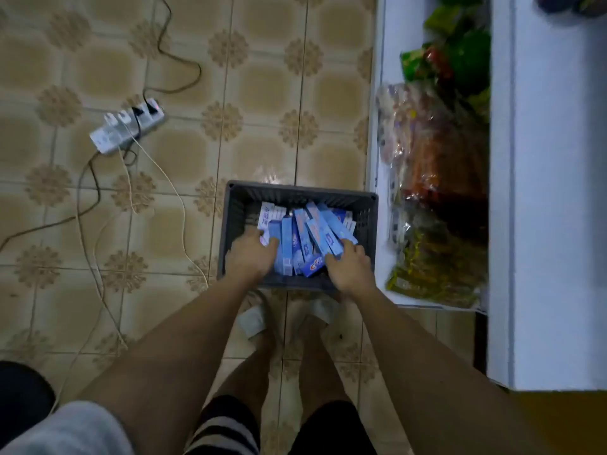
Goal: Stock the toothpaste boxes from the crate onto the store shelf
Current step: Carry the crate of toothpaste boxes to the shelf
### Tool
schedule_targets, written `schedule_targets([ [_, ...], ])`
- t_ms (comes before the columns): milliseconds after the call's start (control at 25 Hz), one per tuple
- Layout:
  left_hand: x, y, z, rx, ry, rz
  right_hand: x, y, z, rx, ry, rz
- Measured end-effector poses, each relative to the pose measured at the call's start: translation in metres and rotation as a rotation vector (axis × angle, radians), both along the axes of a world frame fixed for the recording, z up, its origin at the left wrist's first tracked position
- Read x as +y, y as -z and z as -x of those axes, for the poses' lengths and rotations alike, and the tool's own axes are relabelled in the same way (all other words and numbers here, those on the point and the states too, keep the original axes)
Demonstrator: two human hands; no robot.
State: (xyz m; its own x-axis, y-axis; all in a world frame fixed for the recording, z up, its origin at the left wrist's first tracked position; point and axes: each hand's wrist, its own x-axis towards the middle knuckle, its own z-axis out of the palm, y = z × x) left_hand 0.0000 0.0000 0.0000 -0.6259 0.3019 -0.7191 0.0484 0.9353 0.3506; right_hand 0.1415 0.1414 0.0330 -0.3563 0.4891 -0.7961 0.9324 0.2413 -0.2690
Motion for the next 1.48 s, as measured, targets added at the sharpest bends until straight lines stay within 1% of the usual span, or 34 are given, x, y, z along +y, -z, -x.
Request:
schedule_targets([
  [80,0.003,0.055,0.012,0.049,-0.110,0.007,0.017,0.058,-0.004,0.005,0.014,-0.088],
  [200,-0.003,0.138,0.037,0.236,-0.296,0.054,0.045,0.145,-0.014,-0.042,0.058,-0.321],
  [280,-0.008,0.173,0.051,0.367,-0.392,0.076,0.063,0.187,-0.016,-0.081,0.115,-0.463],
  [360,-0.012,0.203,0.063,0.380,-0.503,0.057,0.082,0.223,-0.017,-0.110,0.256,-0.494],
  [400,-0.016,0.217,0.065,0.353,-0.560,0.058,0.088,0.238,-0.020,-0.112,0.353,-0.464],
  [480,-0.022,0.239,0.066,0.343,-0.597,0.052,0.094,0.263,-0.027,-0.066,0.497,-0.416],
  [600,-0.032,0.257,0.079,0.353,-0.609,0.054,0.104,0.283,-0.033,-0.007,0.555,-0.462],
  [720,-0.037,0.254,0.091,0.232,-0.603,0.102,0.110,0.280,-0.035,0.003,0.575,-0.411],
  [800,-0.042,0.242,0.092,0.205,-0.591,0.092,0.109,0.268,-0.036,0.036,0.591,-0.384],
  [920,-0.047,0.208,0.108,0.197,-0.619,0.077,0.112,0.235,-0.021,0.080,0.570,-0.410],
  [1040,-0.053,0.146,0.133,0.121,-0.720,-0.007,0.120,0.168,0.003,0.092,0.530,-0.427],
  [1120,-0.059,0.092,0.146,0.097,-0.746,-0.070,0.120,0.112,0.015,0.107,0.513,-0.446],
  [1200,-0.056,0.010,0.157,0.088,-0.763,-0.120,0.121,0.040,0.029,0.157,0.531,-0.448],
  [1280,-0.050,-0.079,0.166,0.124,-0.771,-0.190,0.118,-0.042,0.041,0.226,0.535,-0.464],
  [1360,-0.046,-0.172,0.181,0.113,-0.767,-0.260,0.116,-0.128,0.056,0.342,0.520,-0.474],
  [1480,-0.047,-0.296,0.208,0.163,-0.714,-0.376,0.118,-0.247,0.081,0.510,0.478,-0.455],
])
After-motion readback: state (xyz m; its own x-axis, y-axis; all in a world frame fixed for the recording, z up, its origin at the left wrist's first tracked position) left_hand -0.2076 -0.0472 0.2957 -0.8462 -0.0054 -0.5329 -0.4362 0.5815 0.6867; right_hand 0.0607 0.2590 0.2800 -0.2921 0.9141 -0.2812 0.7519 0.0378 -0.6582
